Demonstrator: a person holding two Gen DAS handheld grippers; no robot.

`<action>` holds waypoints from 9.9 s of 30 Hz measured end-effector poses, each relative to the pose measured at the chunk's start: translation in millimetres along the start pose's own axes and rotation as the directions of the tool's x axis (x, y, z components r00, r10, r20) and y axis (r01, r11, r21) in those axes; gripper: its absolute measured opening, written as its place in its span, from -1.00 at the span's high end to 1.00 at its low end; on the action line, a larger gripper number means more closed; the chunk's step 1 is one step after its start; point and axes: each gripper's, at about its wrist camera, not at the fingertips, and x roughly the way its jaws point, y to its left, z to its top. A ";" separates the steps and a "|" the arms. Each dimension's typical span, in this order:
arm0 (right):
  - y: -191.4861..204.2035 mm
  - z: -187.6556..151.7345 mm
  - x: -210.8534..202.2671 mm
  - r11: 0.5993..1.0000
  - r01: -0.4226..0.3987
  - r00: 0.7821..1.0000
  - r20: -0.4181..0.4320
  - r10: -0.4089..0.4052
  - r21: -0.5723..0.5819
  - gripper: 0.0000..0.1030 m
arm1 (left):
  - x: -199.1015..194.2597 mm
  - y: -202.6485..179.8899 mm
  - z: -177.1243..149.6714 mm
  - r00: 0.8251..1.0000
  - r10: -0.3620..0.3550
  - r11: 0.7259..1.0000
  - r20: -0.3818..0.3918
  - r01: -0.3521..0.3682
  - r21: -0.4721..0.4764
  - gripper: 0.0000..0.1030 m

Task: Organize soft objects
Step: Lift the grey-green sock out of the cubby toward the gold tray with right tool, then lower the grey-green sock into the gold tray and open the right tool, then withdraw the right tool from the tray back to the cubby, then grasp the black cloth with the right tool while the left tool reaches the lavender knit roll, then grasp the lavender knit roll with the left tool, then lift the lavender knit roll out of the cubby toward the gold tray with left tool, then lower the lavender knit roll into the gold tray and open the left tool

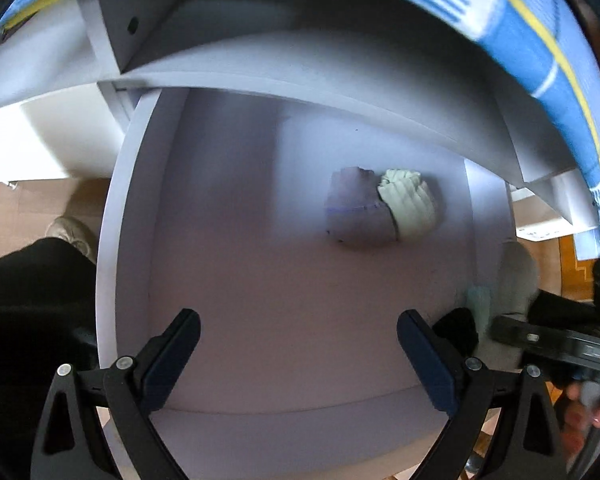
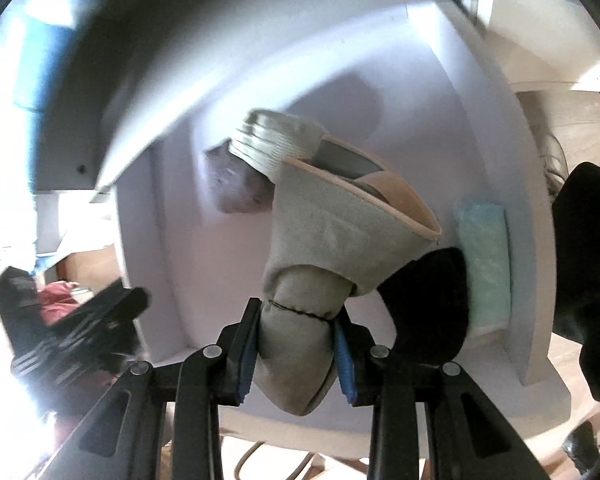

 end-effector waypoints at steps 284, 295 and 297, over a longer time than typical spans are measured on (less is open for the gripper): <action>-67.8 -5.6 52.0 0.957 0.288 0.949 -0.141 -0.282 0.028 0.14 | -150.5 -32.5 135.2 0.925 0.003 0.973 0.381 -0.090 0.211 -0.30; -67.8 -4.2 50.6 0.960 0.277 0.953 -0.137 -0.271 0.029 0.14 | -187.5 -17.6 91.0 0.795 -0.024 0.985 0.606 -0.084 0.150 -0.87; -69.1 -4.9 48.6 0.962 0.273 0.954 -0.135 -0.266 0.032 0.14 | -195.5 -15.0 72.4 0.742 -0.020 0.986 0.670 -0.095 0.134 -0.95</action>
